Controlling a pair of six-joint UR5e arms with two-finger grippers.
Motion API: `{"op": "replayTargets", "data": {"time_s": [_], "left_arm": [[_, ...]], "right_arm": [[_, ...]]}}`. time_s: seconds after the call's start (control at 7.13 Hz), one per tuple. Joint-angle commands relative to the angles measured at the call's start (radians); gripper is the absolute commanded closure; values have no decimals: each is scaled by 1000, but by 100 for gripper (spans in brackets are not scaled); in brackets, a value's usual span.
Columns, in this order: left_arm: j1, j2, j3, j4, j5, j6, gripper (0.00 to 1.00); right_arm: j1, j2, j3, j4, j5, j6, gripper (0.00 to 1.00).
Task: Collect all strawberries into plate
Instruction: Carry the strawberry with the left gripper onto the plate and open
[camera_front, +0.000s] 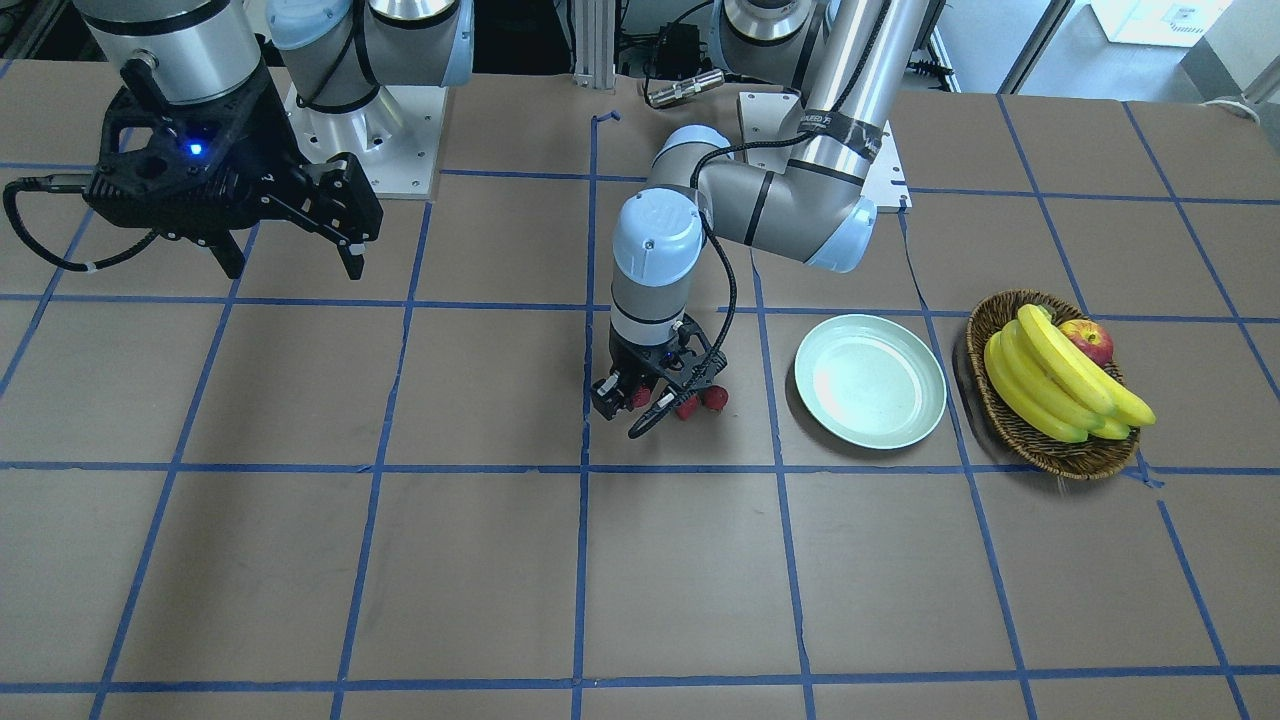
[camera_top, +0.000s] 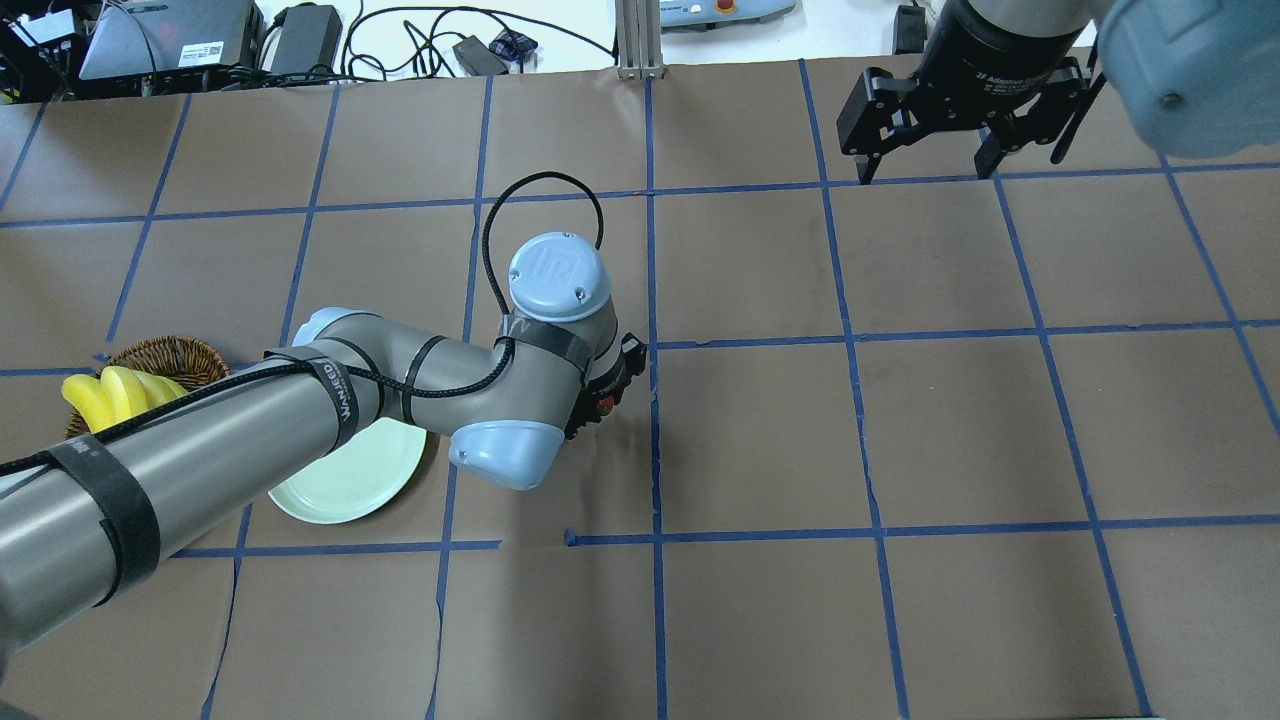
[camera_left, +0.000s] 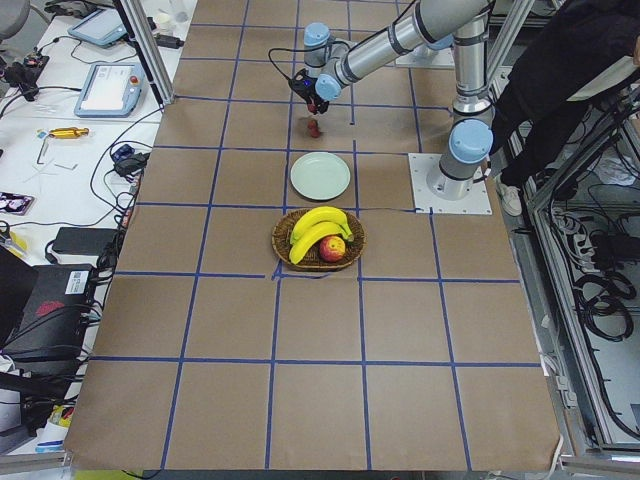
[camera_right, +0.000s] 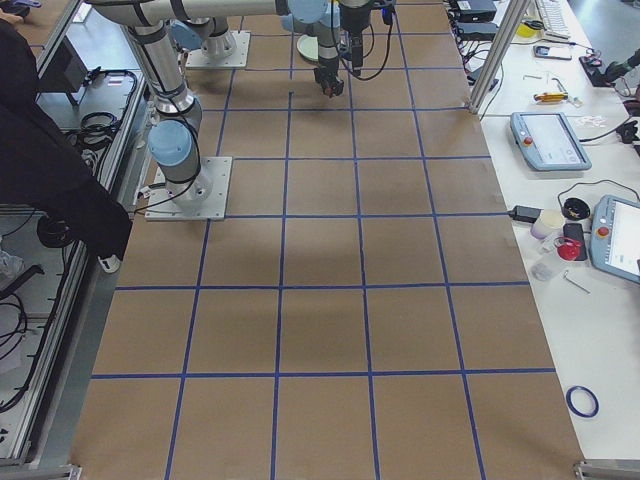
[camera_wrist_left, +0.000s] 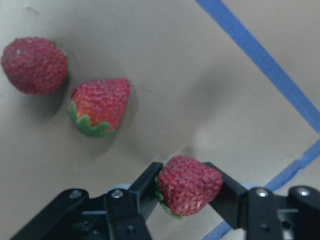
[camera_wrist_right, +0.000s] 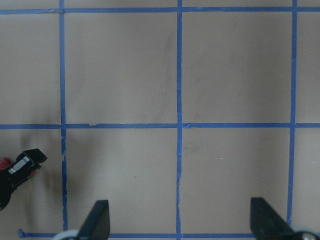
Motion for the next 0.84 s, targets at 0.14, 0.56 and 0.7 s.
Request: {"op": "replayTargets", "data": {"time_s": [0.14, 0.56, 0.7], "left_arm": [[104, 76, -3, -121, 69, 124, 64], [289, 144, -29, -237, 115, 397, 64], [338, 152, -72, -242, 126, 478, 65]], "right_arm": [[0, 0, 0, 0, 0, 0, 0], [0, 2, 0, 0, 0, 0, 0], [0, 2, 0, 0, 0, 1, 0]]}}
